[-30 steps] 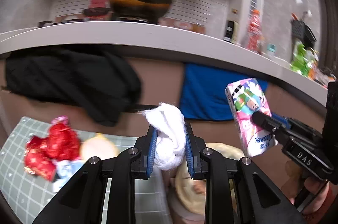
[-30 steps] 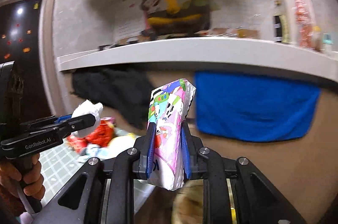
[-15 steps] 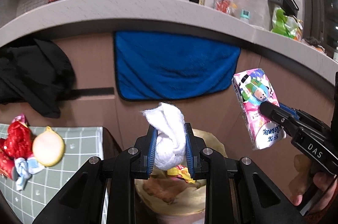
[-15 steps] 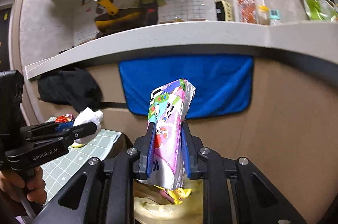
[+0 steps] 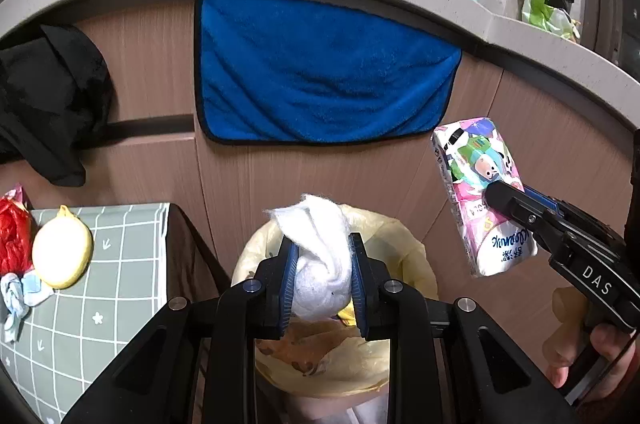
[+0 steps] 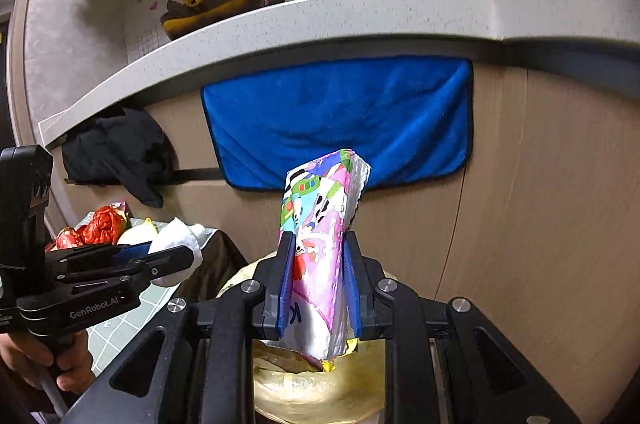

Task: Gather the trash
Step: 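Carry tissue and tissue pack over the bin and open both tools, then move both tools back to the table and close the left tool on the red paper cup, then hold the red cup in the left tool while the right tool grasps the white-blue tissue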

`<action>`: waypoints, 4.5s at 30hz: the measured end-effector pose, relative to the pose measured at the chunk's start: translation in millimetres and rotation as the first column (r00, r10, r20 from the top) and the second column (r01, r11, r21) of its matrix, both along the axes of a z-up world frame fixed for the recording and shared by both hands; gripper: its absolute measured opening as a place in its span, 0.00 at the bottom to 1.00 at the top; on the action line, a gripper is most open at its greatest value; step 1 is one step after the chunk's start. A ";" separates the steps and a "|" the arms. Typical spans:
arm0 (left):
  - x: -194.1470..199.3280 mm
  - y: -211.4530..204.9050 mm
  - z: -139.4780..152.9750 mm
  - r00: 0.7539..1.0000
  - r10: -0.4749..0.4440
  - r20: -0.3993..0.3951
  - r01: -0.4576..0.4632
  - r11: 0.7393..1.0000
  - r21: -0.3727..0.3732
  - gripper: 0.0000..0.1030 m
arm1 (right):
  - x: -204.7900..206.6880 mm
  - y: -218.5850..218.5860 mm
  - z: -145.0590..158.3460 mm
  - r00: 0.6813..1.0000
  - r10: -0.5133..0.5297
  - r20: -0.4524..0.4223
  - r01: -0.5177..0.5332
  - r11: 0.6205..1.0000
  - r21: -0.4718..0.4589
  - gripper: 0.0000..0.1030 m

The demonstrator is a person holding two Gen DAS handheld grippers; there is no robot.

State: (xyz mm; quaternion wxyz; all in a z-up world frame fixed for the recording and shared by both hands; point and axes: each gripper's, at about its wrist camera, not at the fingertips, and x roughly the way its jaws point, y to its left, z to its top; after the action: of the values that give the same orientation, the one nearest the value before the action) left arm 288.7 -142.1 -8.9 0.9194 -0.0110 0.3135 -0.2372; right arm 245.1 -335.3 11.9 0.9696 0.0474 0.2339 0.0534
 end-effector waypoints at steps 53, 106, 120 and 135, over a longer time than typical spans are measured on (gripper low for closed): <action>11.6 120.2 -6.4 0.982 0.184 -0.049 -0.186 0.982 -0.044 0.54 | 39.5 65.6 -13.3 0.992 0.083 -0.092 -0.078 0.995 0.063 0.31; -39.6 420.4 -21.1 0.832 0.535 -0.144 -0.551 0.827 -0.112 0.05 | 133.1 409.4 -91.7 0.723 0.601 -0.340 -0.621 0.781 0.062 0.31; -59.6 426.9 -28.5 0.810 0.565 -0.156 -0.583 0.804 -0.116 0.05 | 158.7 464.5 -120.7 0.623 0.648 -0.437 -0.694 0.716 0.071 0.40; -68.4 381.0 -11.9 0.843 0.526 -0.113 -0.537 0.837 -0.106 0.05 | 99.1 389.1 -66.9 0.721 0.620 -0.309 -0.666 0.743 -0.063 0.23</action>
State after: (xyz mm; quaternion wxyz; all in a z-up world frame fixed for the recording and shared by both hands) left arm 220.3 238.9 -20.8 0.9331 -0.1685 0.3176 0.0075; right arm 344.2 53.8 -54.9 0.8494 -0.1129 0.3683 0.3607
